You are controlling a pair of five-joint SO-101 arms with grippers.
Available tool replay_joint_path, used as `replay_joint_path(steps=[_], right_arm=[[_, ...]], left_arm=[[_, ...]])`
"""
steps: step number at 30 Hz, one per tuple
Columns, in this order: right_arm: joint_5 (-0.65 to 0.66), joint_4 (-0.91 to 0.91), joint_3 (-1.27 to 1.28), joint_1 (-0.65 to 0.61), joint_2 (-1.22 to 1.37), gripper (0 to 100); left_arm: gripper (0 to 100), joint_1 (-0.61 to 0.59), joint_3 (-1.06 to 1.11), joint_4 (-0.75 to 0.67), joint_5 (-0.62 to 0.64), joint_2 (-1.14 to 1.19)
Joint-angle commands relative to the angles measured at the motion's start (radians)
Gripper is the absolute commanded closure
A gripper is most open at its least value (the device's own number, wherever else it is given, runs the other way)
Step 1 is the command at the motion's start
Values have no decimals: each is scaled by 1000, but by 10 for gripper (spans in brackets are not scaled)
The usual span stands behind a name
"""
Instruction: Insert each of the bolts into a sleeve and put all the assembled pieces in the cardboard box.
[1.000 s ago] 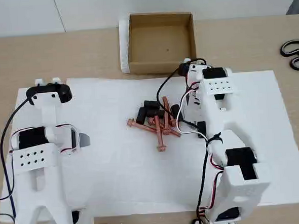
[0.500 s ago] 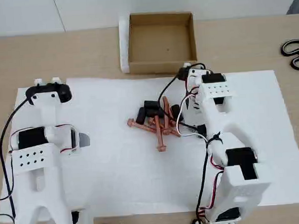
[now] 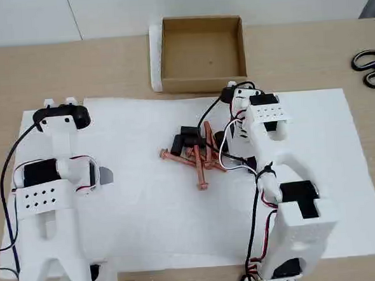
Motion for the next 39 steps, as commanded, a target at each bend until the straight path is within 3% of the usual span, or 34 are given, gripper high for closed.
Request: replay_joint_path(steps=[1,6,19,27,32,39], right_arm=[[6,-10,-15,4,51,856],[9,42,-71,4,47,996],[57,395,-502,5,15,994],[58,404,-531,16,-183,995],[58,404,-531,85,-259,995],[58,407,-529,139,-306,995]], left_arm=[[747,3,-2,-20,2,-31],[747,3,-2,-20,0,-31],[747,5,-84,26,2,-25],[747,11,-257,107,5,-23],[747,178,-335,161,23,23],[747,390,-535,190,135,388]])
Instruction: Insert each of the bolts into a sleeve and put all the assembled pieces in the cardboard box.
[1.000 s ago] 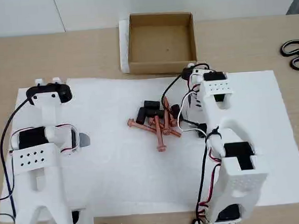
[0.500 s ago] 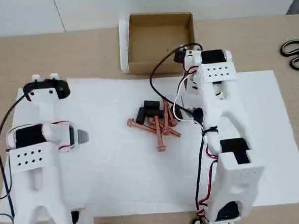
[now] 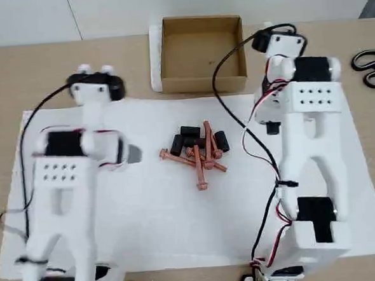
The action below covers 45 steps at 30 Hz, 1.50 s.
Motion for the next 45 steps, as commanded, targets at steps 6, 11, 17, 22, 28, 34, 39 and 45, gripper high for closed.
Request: replay_joint_path(steps=[6,11,17,22,28,34,39,45], right_arm=[[11,16,-2,5,-65,995],[9,12,21,7,-65,995],[9,12,23,8,-64,995],[9,12,32,7,-64,995],[9,10,32,8,-64,995],[9,10,32,8,-64,994],[9,10,32,8,-64,994],[9,-1,32,8,-64,994]], left_arm=[[747,127,-326,31,49,350],[747,137,-367,58,46,459],[750,129,-369,32,55,525],[750,129,-369,-64,311,552],[749,170,-367,-44,374,585],[750,175,-364,-60,502,586],[750,176,-363,-64,683,588],[750,229,-360,-57,694,588]])
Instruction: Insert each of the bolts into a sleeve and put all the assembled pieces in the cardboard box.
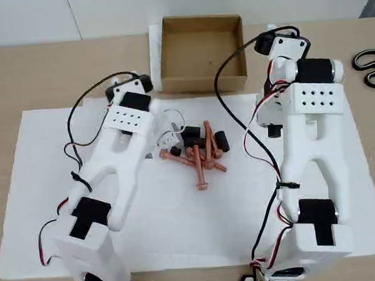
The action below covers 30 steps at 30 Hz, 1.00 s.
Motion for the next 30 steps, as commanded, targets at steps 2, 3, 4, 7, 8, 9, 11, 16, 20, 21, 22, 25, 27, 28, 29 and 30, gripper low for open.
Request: replay_joint_path(steps=[2,3,4,7,8,9,11,16,20,21,22,25,27,28,29,30], right_arm=[[9,-4,-5,7,-56,994],[9,-4,-5,7,-56,994],[9,-4,-5,7,-56,994],[9,-4,-5,7,-56,994],[9,-4,-5,7,-56,994],[9,-4,-5,7,-56,994],[9,-2,-5,7,-56,994],[9,-2,-5,7,-56,994],[9,-4,-5,7,-56,994],[9,-4,-5,7,-56,994],[9,-4,-5,7,-56,994],[9,-4,-5,7,-56,994],[9,-4,-5,7,-56,994],[9,-4,-5,7,-56,994],[9,-2,-5,7,-56,994],[9,-2,-5,7,-56,994]], left_arm=[[750,66,-15,-12,11,-6],[750,80,-4,-18,11,-6],[750,89,13,-29,11,-6],[750,86,59,-80,11,-6],[750,83,74,-97,11,-6],[750,77,88,-112,11,-6],[750,66,110,-141,11,-6],[750,37,151,-169,51,-6],[750,18,156,-169,83,-6],[750,18,156,-169,94,-6],[750,18,157,-169,103,-6],[750,18,157,-169,132,-3],[750,18,157,-183,149,21],[750,18,157,-190,153,43],[750,20,157,-192,153,66],[750,25,154,-193,153,92]])
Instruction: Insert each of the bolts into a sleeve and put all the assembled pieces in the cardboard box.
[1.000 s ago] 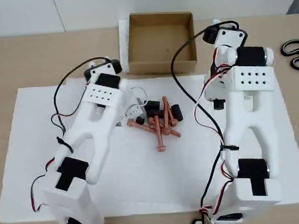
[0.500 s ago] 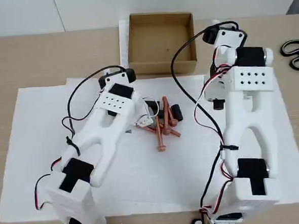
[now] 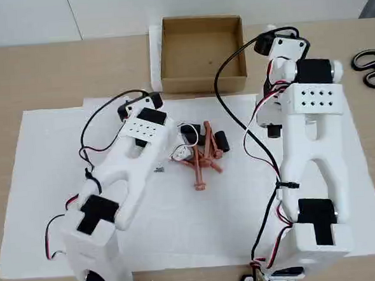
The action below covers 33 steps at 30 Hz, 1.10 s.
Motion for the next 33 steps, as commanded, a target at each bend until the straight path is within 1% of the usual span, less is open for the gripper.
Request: replay_joint_path(steps=[1,4,8,10,16,18,28,31,33], right_arm=[[9,-1,-5,7,-56,994],[9,-1,-5,7,-56,994],[9,-2,-5,7,-56,994],[9,-2,-5,7,-56,994],[8,-4,-5,7,-54,994],[8,-4,-5,7,-54,994],[6,-4,-5,7,-54,994],[6,-4,-3,7,-54,994],[8,-4,-3,7,-54,994]], left_arm=[[750,-29,-2,-26,14,55],[750,-29,-4,-28,35,98],[750,-29,-5,-23,48,81],[770,-29,-4,-21,48,55],[953,-31,-4,-28,44,-5],[996,-31,-4,-28,44,-6],[994,-29,-2,-20,40,-12],[994,-31,-4,-17,-15,-15],[994,-35,-19,26,-44,-15]])
